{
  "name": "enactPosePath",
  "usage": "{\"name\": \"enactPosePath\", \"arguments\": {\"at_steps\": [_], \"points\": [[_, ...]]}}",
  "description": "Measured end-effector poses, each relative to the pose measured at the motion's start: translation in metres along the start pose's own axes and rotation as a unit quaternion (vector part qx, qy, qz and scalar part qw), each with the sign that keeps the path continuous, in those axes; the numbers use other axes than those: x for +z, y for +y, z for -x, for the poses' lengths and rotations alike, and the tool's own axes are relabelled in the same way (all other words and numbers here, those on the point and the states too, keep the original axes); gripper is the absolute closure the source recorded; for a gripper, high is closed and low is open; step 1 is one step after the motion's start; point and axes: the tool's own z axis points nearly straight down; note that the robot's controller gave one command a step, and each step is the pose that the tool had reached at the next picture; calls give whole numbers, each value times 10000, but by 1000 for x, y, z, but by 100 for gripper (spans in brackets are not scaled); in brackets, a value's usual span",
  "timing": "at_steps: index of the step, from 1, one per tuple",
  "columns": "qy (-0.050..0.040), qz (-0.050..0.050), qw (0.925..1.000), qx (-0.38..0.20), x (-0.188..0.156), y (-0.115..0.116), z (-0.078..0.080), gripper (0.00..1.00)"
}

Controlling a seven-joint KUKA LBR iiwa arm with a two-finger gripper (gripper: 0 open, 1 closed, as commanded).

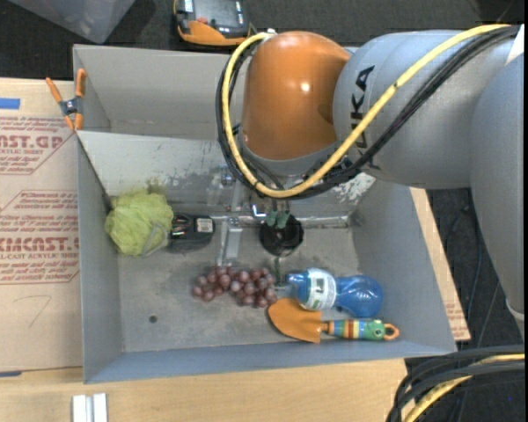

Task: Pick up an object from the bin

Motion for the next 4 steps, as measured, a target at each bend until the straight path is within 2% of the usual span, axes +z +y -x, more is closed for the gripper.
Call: {"name": "enactPosePath", "arguments": {"at_steps": [1,2,3,4], "points": [[-46,7,10000,6,-4,-1,2,0],[-51,5,9997,-225,126,-53,-37,0],[-88,18,9998,-169,90,-65,-57,0],[-29,8,9997,-226,152,-58,-44,0]]}}
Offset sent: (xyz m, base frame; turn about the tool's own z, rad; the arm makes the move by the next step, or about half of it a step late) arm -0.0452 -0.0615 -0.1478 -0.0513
